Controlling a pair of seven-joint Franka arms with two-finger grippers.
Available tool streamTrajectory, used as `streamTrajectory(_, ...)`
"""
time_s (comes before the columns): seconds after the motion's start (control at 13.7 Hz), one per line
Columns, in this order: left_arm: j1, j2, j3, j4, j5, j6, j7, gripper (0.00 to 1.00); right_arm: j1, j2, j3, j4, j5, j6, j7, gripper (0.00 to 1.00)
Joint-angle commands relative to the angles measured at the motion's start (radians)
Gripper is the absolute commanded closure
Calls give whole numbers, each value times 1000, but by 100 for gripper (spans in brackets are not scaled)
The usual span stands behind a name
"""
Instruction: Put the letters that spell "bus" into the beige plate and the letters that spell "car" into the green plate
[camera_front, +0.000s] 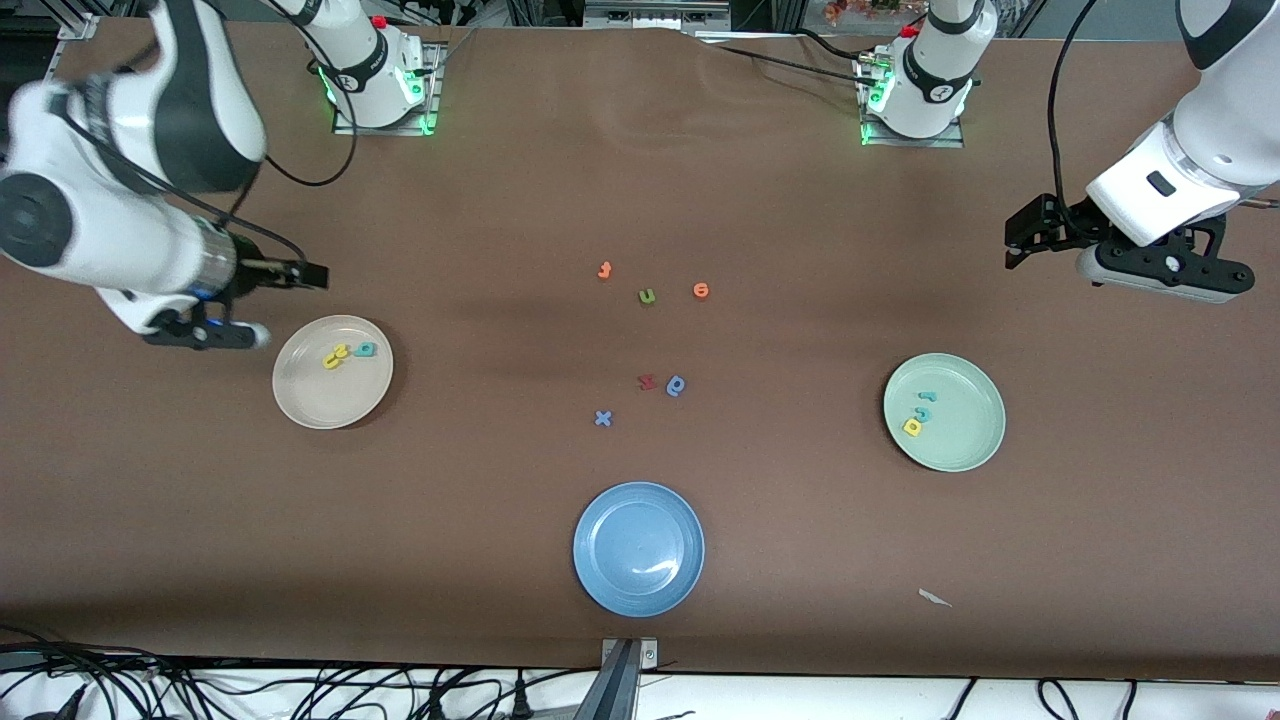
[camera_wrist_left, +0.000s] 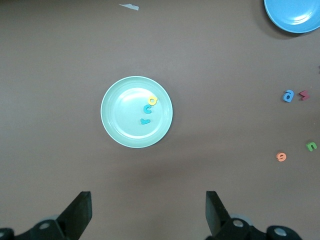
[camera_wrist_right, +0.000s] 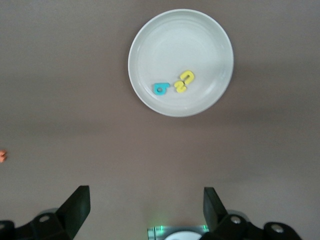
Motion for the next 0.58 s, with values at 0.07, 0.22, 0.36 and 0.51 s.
streamTrajectory(0.07,-7,-2,2,16,25,-21,-9,0,-50,-49,38,96,-23,-138,5,0)
streamTrajectory(0.22,-7,-2,2,16,25,-21,-9,0,-113,-97,93,108,-29,-138,5,0)
streamTrajectory(0.36,-7,-2,2,16,25,-23,-9,0,-125,-105,104,139,-33,-138,6,0)
streamTrajectory(0.51,-5,-2,2,16,25,-23,-9,0,-128,-106,103,145,-33,-138,14,0)
